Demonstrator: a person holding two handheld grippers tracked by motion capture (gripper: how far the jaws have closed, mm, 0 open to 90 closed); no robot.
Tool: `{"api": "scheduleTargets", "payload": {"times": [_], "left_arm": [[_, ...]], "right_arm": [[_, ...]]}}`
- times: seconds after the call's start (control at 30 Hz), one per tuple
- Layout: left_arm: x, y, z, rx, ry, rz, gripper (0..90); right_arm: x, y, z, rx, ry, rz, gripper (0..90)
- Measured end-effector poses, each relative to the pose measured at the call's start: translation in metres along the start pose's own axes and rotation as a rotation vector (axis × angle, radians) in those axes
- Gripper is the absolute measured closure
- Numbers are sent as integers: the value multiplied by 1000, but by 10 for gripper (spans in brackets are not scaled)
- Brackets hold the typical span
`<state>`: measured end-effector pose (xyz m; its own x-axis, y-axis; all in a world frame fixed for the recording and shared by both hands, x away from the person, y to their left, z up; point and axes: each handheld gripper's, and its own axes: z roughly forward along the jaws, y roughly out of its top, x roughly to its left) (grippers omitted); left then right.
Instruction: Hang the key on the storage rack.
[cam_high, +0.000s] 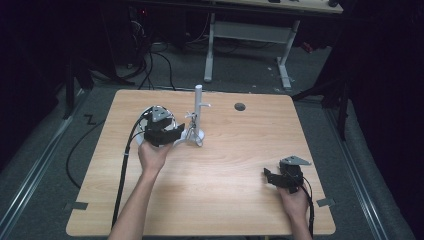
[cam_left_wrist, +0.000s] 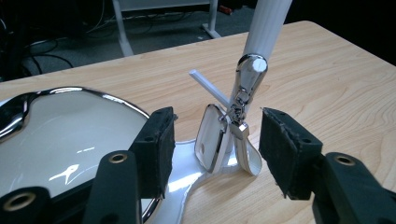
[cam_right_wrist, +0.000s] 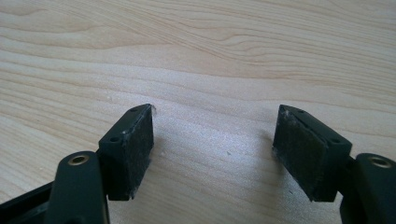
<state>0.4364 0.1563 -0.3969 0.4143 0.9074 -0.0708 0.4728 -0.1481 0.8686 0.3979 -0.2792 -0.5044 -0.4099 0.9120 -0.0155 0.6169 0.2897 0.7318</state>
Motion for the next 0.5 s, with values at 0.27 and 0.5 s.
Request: {"api": "scheduleTargets", "payload": {"times": [0.27,0.5], "left_arm": [[5,-6,-10,6,-2,-6,455],[8,-9,-18,-4,-8,-12,463]], "right_arm": [[0,0,0,0,-1,-2,289],[0,0,0,0,-1,-2,289]]}}
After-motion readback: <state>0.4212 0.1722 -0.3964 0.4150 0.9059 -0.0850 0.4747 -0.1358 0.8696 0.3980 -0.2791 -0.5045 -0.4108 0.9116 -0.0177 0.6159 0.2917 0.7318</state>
